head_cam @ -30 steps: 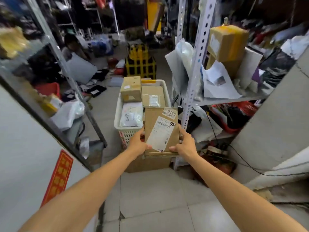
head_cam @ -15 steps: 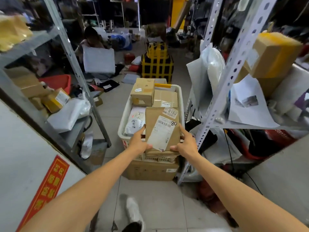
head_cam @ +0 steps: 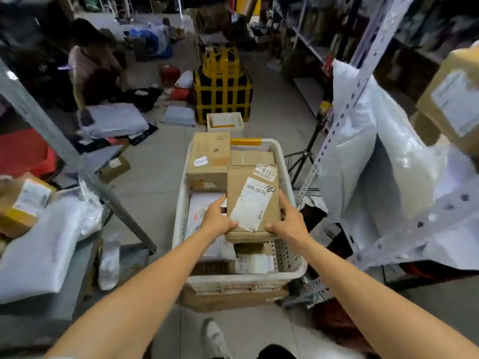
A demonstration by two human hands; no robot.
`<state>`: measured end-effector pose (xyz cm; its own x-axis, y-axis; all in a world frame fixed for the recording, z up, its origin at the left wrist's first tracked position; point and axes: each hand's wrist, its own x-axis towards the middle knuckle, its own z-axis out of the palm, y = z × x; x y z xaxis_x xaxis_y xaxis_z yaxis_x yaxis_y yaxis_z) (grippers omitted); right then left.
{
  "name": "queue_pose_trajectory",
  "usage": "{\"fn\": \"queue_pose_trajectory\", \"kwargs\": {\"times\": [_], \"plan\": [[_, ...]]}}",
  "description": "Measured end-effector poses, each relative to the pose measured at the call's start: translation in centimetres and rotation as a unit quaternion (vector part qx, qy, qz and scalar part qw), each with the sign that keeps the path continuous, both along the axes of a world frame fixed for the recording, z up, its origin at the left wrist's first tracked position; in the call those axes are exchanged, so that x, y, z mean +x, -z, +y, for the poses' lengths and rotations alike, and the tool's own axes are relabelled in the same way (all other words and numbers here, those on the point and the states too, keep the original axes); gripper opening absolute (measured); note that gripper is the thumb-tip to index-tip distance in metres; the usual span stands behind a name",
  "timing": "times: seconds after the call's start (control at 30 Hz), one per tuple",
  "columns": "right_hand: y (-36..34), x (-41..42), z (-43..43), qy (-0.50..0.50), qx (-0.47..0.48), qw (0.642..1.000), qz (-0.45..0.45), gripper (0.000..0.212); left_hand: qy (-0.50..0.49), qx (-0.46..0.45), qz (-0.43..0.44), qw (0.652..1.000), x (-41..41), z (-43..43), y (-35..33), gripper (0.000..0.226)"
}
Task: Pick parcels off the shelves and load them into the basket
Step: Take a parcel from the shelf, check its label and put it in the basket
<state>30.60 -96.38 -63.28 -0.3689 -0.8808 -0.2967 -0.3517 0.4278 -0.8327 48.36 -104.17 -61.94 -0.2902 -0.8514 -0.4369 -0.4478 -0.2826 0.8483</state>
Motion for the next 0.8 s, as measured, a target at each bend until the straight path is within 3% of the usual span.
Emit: {"fn": "queue_pose_trajectory", "kwargs": {"times": [0.2,0.4,0.5,0.63,0.8], "plan": [[0.8,-2.0,-5.3,0.005,0.031,0.998,-0.062,0.128,-0.005,0.037,0.012,0.999,-3.1,-6.4,1.7,0.092],[3.2,-4.4,-11.6,0.038,0.022,0.996,-0.077,0.113,-0.012,0.015,-0.017,1.0,-6.0,-12.3,3.2,0.091],[3.9,-5.2,-15.3,0.077,0.006,0.994,-0.083,0.105,-0.01,-0.034,-0.06,0.998,-7.8,-15.2,2.8,0.079],[5.0,-6.4,-21.0,0.146,0.023,0.978,-0.146,0.097,-0.008,-0.07,-0.093,0.993,-9.8,-19.5,3.3,0.072],[11.4,-8.1,-27.0,0.114,0.051,0.984,-0.124,0.099,0.008,-0.072,-0.112,0.991,-10.3,-22.4,5.6,0.063]]}}
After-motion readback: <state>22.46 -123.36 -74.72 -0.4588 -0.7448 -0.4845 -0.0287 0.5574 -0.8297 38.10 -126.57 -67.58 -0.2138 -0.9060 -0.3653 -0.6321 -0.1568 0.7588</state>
